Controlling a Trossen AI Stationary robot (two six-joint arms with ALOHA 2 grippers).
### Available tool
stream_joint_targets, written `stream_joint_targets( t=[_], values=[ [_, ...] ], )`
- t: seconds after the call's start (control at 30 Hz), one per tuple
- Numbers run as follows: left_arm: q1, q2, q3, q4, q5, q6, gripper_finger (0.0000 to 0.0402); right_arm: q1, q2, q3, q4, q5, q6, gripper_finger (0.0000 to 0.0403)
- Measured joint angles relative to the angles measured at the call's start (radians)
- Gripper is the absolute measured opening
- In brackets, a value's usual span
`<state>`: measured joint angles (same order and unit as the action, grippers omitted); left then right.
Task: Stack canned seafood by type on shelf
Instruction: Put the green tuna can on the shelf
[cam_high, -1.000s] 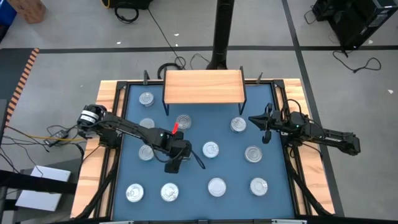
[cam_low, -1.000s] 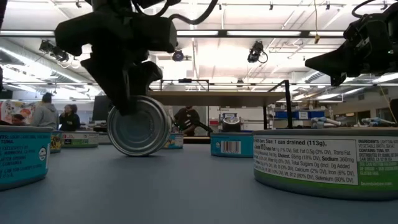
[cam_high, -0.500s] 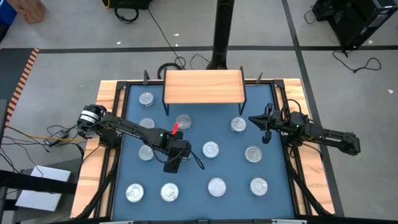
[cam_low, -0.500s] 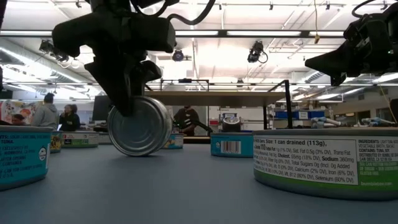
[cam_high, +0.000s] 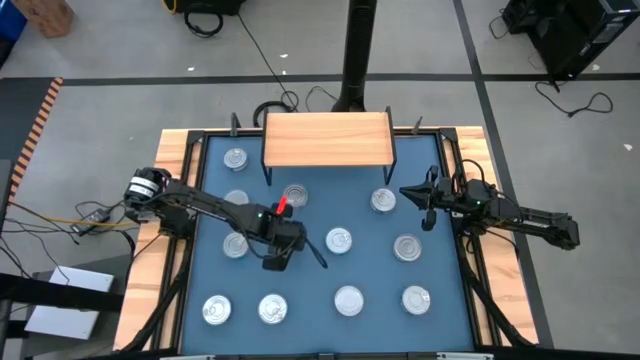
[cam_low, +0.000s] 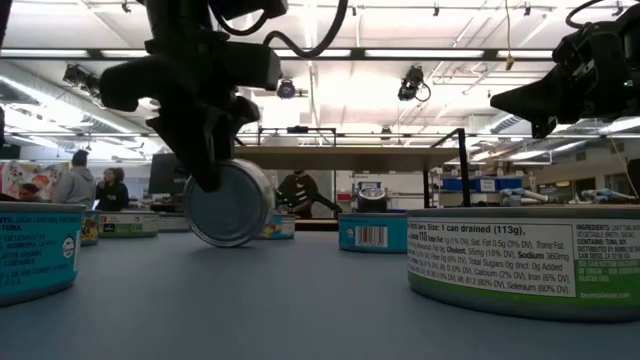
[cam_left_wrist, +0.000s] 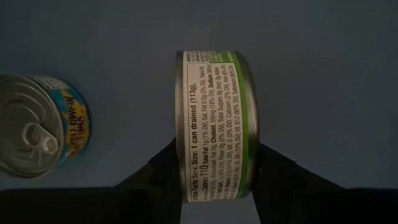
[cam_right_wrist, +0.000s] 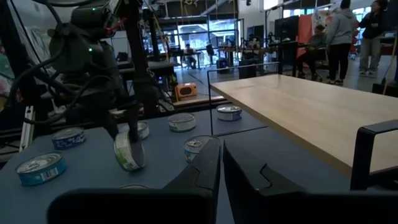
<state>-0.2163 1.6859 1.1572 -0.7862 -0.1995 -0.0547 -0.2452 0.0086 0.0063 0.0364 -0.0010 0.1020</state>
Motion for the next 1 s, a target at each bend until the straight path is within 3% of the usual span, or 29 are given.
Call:
stream_joint_targets(
  t=[0.4, 0.77, 1.0],
  values=[
    [0.035, 0.0, 0.039, 0.018, -0.021, 0.043, 0.0147, 0.0, 0.0, 0.0, 0.0, 0.0, 0.0, 0.0032],
    [0.092, 0.0, 0.234, 0.007, -0.173, 0.184, 0.0147, 0.0, 0.0, 0.0, 0.0, 0.0, 0.0, 0.0032],
    [0.174, 0.0, 0.331, 0.13, -0.263, 0.34, 0.0147, 0.0, 0.0, 0.0, 0.0, 0.0, 0.0, 0.0032]
  ],
)
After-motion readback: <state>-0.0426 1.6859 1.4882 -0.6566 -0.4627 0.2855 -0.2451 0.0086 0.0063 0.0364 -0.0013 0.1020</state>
